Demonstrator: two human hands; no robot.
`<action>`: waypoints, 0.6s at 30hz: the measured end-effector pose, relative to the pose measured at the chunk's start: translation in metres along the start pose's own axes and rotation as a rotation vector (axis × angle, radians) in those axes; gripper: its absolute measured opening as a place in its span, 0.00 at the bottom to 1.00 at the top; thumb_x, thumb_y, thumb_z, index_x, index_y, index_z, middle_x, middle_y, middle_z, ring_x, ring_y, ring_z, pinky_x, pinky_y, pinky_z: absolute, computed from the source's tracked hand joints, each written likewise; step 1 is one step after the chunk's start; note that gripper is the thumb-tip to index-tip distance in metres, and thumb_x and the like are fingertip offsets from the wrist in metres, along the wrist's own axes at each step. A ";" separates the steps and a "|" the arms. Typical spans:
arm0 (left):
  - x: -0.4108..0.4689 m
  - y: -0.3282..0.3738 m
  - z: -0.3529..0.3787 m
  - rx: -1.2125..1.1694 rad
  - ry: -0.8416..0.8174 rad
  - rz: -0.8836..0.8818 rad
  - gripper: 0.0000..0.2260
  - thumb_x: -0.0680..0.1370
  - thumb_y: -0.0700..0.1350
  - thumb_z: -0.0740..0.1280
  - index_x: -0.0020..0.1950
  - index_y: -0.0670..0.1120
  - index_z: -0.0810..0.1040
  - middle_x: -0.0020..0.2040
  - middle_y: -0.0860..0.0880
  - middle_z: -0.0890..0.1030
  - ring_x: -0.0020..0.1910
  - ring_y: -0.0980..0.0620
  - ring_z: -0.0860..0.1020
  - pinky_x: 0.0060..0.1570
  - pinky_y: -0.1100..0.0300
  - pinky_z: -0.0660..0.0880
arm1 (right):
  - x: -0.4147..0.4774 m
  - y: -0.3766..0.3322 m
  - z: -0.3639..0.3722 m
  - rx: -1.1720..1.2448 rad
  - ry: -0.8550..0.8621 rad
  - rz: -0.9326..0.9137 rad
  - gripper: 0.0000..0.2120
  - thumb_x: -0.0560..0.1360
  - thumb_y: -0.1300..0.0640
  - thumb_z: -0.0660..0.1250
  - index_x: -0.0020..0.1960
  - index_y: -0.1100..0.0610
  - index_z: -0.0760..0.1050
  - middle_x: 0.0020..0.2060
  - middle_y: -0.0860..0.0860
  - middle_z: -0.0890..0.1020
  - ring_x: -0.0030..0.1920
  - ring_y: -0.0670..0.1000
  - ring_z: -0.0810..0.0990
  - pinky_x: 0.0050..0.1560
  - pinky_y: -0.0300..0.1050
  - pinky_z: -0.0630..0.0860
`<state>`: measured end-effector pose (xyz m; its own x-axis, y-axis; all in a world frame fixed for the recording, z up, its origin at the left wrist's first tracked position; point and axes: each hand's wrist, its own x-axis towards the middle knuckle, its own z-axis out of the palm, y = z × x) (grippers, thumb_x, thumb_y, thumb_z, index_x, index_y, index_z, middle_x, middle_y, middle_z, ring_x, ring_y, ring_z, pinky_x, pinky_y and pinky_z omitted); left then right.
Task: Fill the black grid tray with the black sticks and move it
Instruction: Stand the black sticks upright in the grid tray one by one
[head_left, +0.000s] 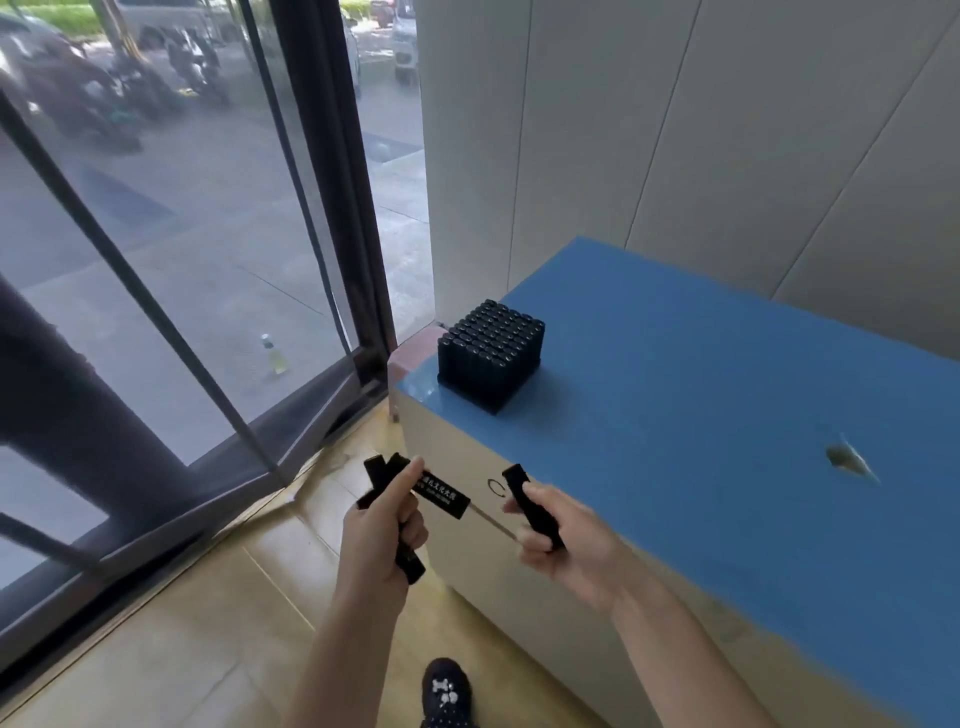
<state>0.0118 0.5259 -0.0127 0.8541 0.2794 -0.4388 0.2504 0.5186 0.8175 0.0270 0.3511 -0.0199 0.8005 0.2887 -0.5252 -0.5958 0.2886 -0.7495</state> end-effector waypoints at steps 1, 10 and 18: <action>0.013 0.008 -0.003 0.010 -0.003 0.011 0.12 0.73 0.42 0.69 0.35 0.47 0.68 0.22 0.53 0.60 0.20 0.56 0.57 0.20 0.66 0.57 | 0.013 -0.003 0.005 -0.087 0.054 -0.068 0.08 0.79 0.56 0.59 0.47 0.61 0.72 0.33 0.50 0.72 0.25 0.46 0.63 0.31 0.37 0.69; 0.119 0.072 -0.012 0.160 -0.035 0.002 0.09 0.73 0.43 0.70 0.39 0.44 0.71 0.27 0.50 0.62 0.22 0.55 0.58 0.24 0.63 0.55 | 0.105 -0.045 0.038 -0.666 0.369 -0.417 0.07 0.78 0.57 0.60 0.54 0.51 0.73 0.38 0.42 0.75 0.38 0.42 0.72 0.38 0.33 0.69; 0.170 0.081 -0.002 0.196 -0.123 -0.091 0.09 0.72 0.44 0.71 0.42 0.43 0.72 0.26 0.51 0.62 0.22 0.55 0.58 0.22 0.64 0.55 | 0.128 -0.049 0.051 -0.534 0.335 -0.344 0.10 0.79 0.60 0.58 0.57 0.52 0.73 0.48 0.44 0.80 0.46 0.33 0.77 0.45 0.27 0.72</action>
<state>0.1768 0.6173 -0.0219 0.8702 0.1319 -0.4747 0.4020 0.3668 0.8389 0.1555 0.4202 -0.0302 0.9650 -0.0593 -0.2556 -0.2623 -0.1978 -0.9445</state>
